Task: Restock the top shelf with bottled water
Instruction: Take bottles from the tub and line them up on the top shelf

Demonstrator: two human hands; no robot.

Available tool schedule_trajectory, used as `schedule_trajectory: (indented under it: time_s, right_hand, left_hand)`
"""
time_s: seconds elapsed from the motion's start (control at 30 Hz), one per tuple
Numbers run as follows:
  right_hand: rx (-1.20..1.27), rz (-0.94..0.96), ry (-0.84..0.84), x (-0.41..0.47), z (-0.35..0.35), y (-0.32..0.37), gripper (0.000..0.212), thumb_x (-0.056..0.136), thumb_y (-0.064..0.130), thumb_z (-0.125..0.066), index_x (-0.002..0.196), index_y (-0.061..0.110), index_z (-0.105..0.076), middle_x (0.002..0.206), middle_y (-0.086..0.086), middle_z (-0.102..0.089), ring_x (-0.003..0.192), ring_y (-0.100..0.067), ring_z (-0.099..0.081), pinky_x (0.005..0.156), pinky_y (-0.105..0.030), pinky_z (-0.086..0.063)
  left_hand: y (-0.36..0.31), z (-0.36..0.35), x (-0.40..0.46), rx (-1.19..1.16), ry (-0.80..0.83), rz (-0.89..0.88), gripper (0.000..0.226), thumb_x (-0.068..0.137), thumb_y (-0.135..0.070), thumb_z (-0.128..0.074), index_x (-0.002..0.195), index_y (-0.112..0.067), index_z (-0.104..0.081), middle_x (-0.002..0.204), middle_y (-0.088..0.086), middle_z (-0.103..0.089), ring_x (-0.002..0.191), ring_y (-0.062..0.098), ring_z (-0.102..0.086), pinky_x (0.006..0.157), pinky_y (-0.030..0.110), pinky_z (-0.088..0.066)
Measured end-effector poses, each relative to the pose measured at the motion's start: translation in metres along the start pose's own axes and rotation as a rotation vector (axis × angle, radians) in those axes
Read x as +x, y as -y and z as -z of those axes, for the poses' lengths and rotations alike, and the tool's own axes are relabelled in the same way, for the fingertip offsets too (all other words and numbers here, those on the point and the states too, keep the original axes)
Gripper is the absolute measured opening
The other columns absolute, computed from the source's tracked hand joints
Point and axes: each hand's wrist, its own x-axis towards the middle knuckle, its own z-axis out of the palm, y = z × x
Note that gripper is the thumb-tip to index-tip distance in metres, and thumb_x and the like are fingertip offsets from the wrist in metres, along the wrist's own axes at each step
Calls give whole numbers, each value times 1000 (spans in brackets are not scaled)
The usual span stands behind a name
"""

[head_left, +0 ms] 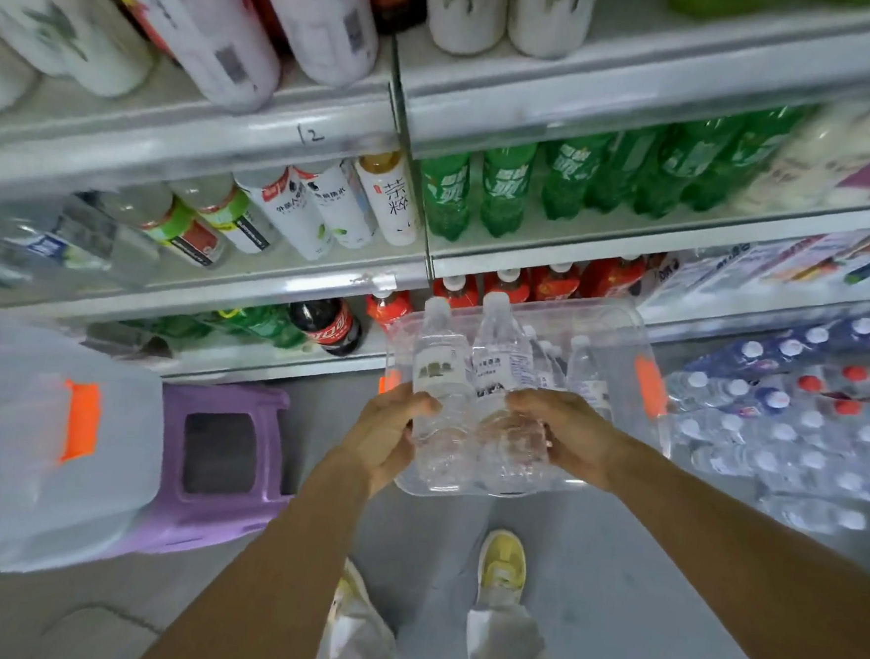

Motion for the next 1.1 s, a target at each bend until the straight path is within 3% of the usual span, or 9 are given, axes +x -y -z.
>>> schedule_trajectory:
  time_s: [0.1,0.17,0.23,0.4,0.5,0.67,0.8,0.9,1.1]
  right_hand:
    - [-4,59,29,-30,-8,26,18,86,20,-68,100,9,-68,91,-9,-68,76,-19,-64,65,-29,-50]
    - [-34,109,53,-51,-17,42,36,80,28,-73,111,10,-68,103,-6,-69,93,-19,-65,83,-33,-52]
    - [-74,179,102,-67,-28,55,53,71,39,-82,119,19,-69,118,-2,-70,114,-22,-63,103,-45,-46]
    - [-94,343,100,-129,-58,96,70,64,40,-89,122,17,-58,114,0,-71,112,-15,-63,91,-30,-47]
    - [-128,439,129,-163,-75,127,65,63,39,-90,115,15,-61,109,-4,-71,112,-21,-63,99,-38,-46]
    - [-203,653,176,-234,-113,184,106,57,39,-89,145,14,-34,135,1,-52,122,-22,-53,107,-43,-42]
    - [-272,841,216,-280,-144,230,84,47,39,-89,122,18,-59,107,-4,-74,105,-28,-68,102,-53,-47]
    - [-266,945,228,-308,-164,263,61,62,25,-85,118,12,-63,106,-7,-75,102,-30,-69,97,-51,-51]
    - [-301,1144,203,-359,-200,323,29,84,19,-73,111,20,-64,94,10,-76,88,-7,-72,70,-19,-52]
  left_hand:
    - [-24,-9,-30,103,50,-69,72,58,3,-63,129,-6,-56,122,17,-67,109,33,-64,96,51,-52]
    - [-35,-18,-49,159,84,-137,84,55,0,-73,135,-9,-50,127,15,-65,119,34,-60,105,54,-45]
    - [-45,-29,-72,231,102,-221,78,62,-4,-83,133,-11,-52,122,11,-69,116,29,-64,105,51,-45]
    - [-73,-54,-142,283,-66,-478,63,57,-16,-93,111,-28,-61,97,-8,-76,96,11,-71,93,35,-53]
    - [-95,-59,-182,242,-85,-581,75,53,-22,-92,121,-19,-59,105,2,-76,102,22,-71,99,45,-51]
    - [-140,-67,-255,227,-141,-814,50,74,-5,-81,113,-26,-58,91,-10,-77,95,11,-72,76,21,-53]
    - [-182,-73,-316,300,-181,-945,50,72,-11,-83,113,-24,-56,95,-7,-76,89,7,-71,91,33,-55]
    - [-216,-72,-350,335,-198,-1064,51,73,-10,-83,116,-19,-57,93,-5,-76,82,6,-72,69,22,-57]
    - [-277,-70,-402,378,-218,-1249,61,70,-20,-86,123,-17,-56,104,1,-75,98,21,-72,94,47,-54]
